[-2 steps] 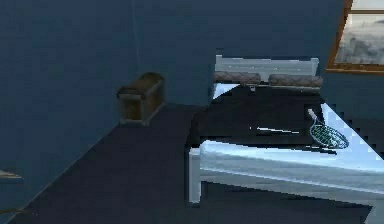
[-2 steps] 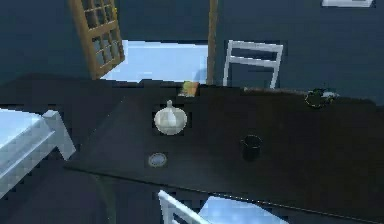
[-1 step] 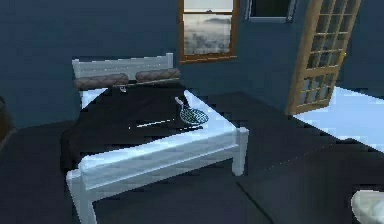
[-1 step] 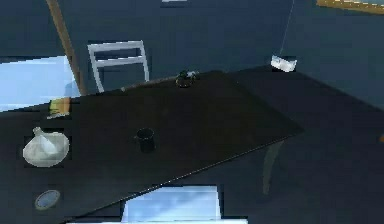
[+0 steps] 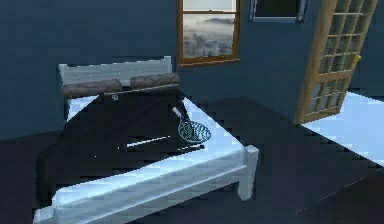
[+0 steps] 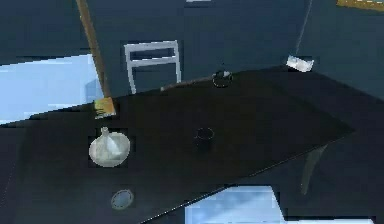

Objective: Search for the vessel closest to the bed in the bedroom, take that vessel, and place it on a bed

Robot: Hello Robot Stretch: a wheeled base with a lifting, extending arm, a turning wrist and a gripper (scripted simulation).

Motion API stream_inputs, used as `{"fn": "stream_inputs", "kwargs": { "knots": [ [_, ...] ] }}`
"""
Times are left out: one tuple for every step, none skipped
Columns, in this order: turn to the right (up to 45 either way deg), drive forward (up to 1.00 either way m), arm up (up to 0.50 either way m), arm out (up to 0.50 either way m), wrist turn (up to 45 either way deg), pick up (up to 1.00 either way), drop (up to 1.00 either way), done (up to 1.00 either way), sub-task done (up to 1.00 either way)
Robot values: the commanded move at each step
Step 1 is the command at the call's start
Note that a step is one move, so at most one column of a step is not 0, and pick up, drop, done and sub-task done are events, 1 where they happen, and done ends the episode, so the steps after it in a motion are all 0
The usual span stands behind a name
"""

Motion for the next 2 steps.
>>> {"fn": "stream_inputs", "kwargs": {
  "knots": [
    [-21.0,0.00,0.00,0.00,0.0,0.00,0.00,0.00,0.00],
    [0.0,0.00,0.50,0.00,0.0,0.00,0.00,0.00,0.00]
  ]
}}
